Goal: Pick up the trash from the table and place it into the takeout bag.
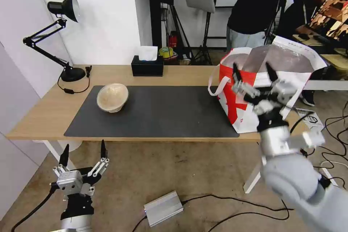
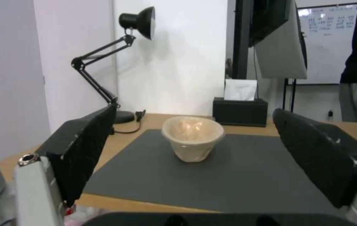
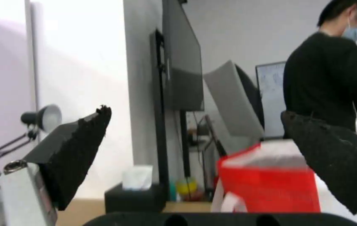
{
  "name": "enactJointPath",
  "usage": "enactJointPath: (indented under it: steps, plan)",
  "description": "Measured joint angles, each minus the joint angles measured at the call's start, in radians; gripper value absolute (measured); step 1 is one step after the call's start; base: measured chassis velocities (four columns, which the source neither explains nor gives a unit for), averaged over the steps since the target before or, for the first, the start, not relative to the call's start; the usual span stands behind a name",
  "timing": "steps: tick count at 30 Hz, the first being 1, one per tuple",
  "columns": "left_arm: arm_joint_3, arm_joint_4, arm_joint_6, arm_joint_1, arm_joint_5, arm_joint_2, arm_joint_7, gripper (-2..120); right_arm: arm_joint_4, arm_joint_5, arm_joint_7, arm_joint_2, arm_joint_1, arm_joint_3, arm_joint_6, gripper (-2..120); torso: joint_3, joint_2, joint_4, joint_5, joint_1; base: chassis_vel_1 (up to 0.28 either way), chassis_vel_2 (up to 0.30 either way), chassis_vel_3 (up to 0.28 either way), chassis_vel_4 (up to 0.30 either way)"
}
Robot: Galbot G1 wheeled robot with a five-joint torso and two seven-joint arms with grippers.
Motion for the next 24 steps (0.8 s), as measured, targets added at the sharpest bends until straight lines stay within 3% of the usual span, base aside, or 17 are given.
enactJointPath:
  steps: [10,24]
  plan:
    - [-0.004,-0.012,-0.004,0.006,0.002,0.0,-0.001,100,0.042,-0.126,0.0,0.048,-0.205,0.038,0.061,100,0.0,0.0,-0.0001,0.0,0.0,0.0,0.0,0.0,0.0]
    - [-0.003,-0.013,-0.004,0.001,-0.001,0.0,-0.003,100,0.042,-0.202,0.037,0.05,-0.254,-0.036,0.022,100,0.0,0.0,0.0001,0.0,0.0,0.0,0.0,0.0,0.0]
